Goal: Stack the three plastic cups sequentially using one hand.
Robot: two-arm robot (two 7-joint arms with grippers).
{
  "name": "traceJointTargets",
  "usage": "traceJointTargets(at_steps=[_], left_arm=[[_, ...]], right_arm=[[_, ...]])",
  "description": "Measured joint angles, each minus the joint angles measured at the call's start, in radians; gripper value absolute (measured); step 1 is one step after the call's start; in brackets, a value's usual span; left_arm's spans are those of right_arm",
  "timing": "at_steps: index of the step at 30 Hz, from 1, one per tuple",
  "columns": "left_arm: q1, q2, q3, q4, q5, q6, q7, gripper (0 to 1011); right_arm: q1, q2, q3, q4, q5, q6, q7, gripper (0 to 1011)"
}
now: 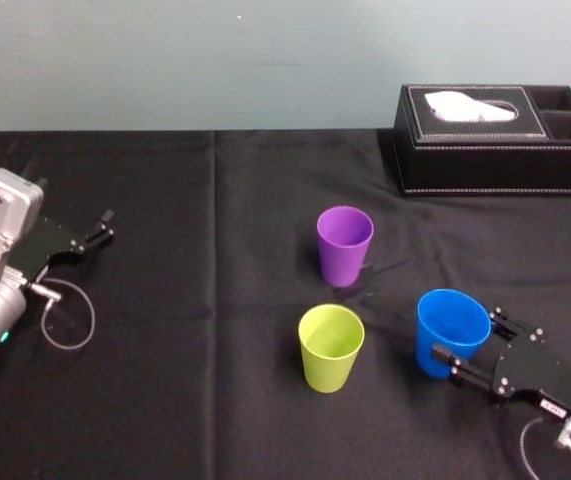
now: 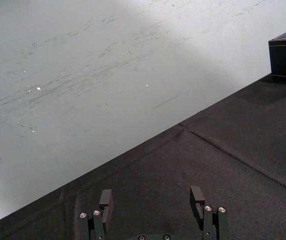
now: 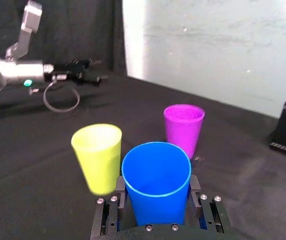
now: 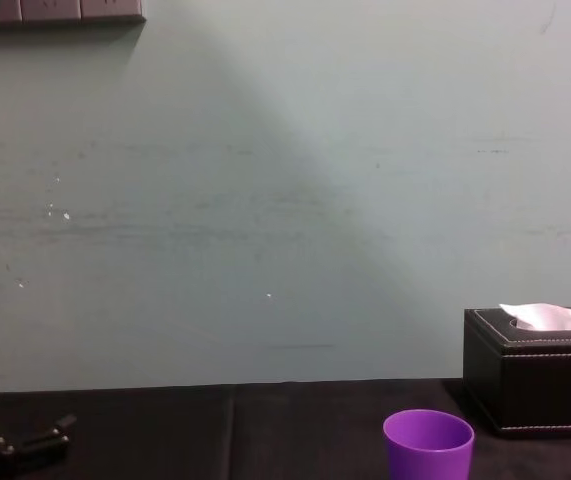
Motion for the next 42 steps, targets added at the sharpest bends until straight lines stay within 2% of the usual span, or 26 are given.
traceJointTargets(at_steps=[2,5,9,12,17,29,33,38,42], left_arm=[[0.000,0.000,0.000,0.000,0.000,0.000,0.000,1011],[0.000,0.000,0.000,0.000,0.000,0.000,0.000,1011],[0.000,0.000,0.000,0.000,0.000,0.000,0.000,1011],[0.000,0.000,0.000,0.000,0.000,0.000,0.000,1011],[0.000,0.000,0.000,0.000,0.000,0.000,0.000,1011],[0.000,0.000,0.000,0.000,0.000,0.000,0.000,1011],[0.000,0.000,0.000,0.000,0.000,0.000,0.000,1011],[0.000,0.000,0.000,0.000,0.000,0.000,0.000,1011],[0.000,0.000,0.000,0.000,0.000,0.000,0.000,1011]], right_arm=[[-0.022,0.003,0.027,-0.054,0.003,0.033,-0.035,724],[-0.031,0.005,0.047,-0.095,0.015,0.065,-0.055,726],[-0.009,0.008,0.064,-0.148,0.033,0.141,-0.084,726],[0.028,0.009,0.058,-0.163,0.034,0.188,-0.098,726],[0.101,0.001,0.026,-0.163,0.017,0.233,-0.110,726],[0.341,-0.061,-0.090,-0.067,-0.007,0.323,-0.109,726],[0.386,-0.077,-0.118,-0.038,-0.017,0.334,-0.108,726],[0.463,-0.117,-0.168,0.041,-0.028,0.345,-0.099,726],[0.490,-0.133,-0.186,0.079,-0.029,0.342,-0.090,726]])
